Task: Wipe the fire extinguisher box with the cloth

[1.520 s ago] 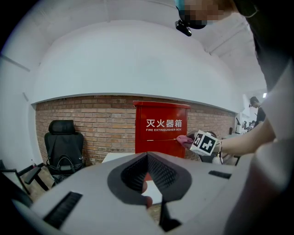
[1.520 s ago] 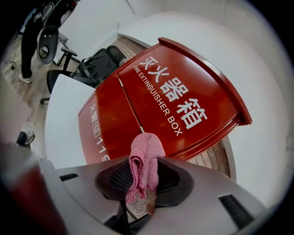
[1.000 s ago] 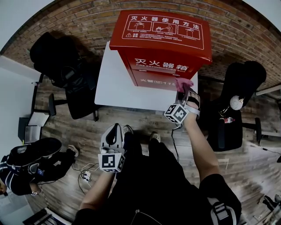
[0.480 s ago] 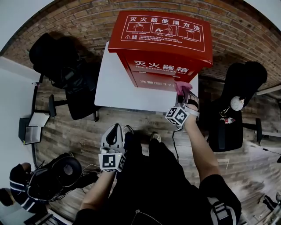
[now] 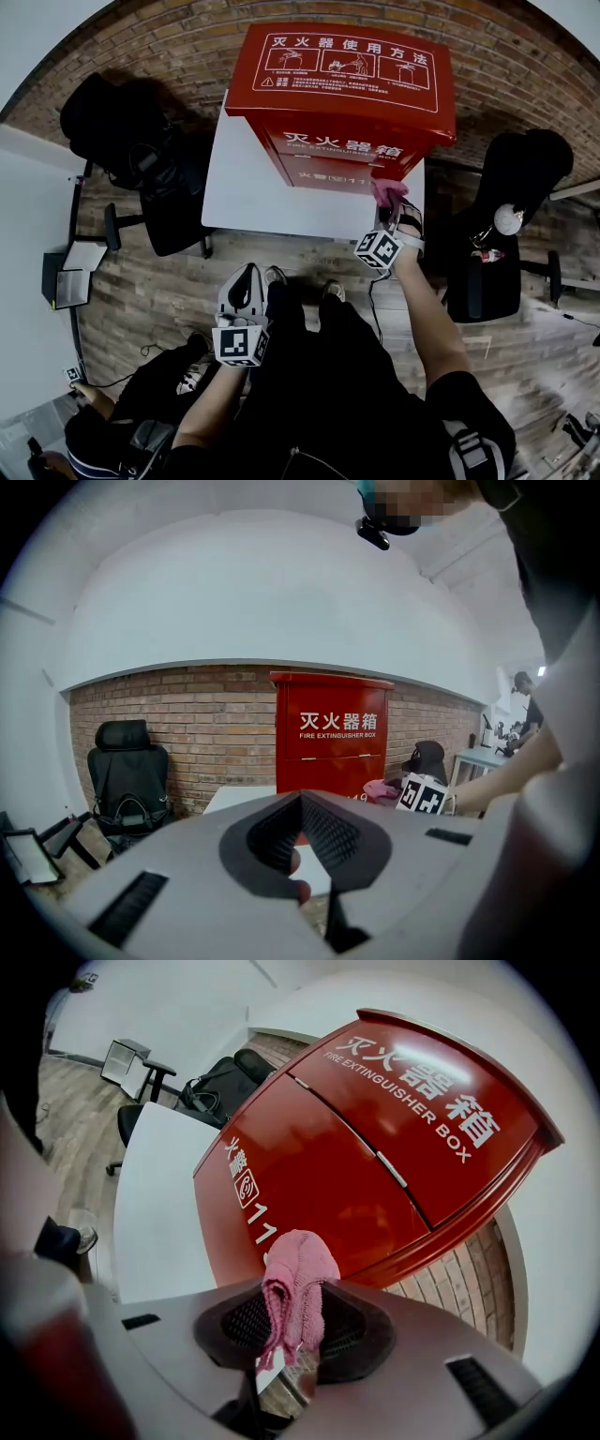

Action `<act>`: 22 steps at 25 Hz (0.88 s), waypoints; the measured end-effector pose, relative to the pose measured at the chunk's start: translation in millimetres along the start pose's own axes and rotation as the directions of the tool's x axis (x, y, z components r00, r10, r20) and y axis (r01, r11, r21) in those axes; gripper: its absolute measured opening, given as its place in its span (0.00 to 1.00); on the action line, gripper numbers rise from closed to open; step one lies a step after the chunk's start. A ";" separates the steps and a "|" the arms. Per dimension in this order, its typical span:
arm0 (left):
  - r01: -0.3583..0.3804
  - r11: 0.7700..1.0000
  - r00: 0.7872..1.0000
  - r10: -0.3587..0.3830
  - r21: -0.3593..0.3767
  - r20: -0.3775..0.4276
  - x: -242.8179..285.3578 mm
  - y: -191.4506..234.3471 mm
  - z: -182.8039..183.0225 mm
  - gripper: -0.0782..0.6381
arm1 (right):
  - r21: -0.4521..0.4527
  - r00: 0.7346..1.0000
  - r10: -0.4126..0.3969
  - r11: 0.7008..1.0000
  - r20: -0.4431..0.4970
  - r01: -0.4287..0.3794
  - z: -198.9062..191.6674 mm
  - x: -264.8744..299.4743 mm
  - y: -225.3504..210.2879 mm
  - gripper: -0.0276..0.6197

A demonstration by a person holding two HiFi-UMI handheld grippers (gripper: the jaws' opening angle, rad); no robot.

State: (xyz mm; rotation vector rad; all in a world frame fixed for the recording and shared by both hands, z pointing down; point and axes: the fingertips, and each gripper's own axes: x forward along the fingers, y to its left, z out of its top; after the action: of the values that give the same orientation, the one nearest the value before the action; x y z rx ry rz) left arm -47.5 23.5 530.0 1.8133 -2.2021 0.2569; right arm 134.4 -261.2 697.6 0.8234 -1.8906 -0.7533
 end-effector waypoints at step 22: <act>-0.016 1.000 1.000 0.016 -0.001 -0.025 0.7 5.1 -9.7 0.14 | -0.004 0.989 0.136 0.991 -0.051 -0.136 -40.1 44.8 70.5 0.22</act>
State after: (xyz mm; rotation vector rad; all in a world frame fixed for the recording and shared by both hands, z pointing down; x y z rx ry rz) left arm -51.6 26.9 539.6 1.7828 -2.2003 0.2792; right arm 138.0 -261.6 790.2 0.6943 -1.8772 -0.6493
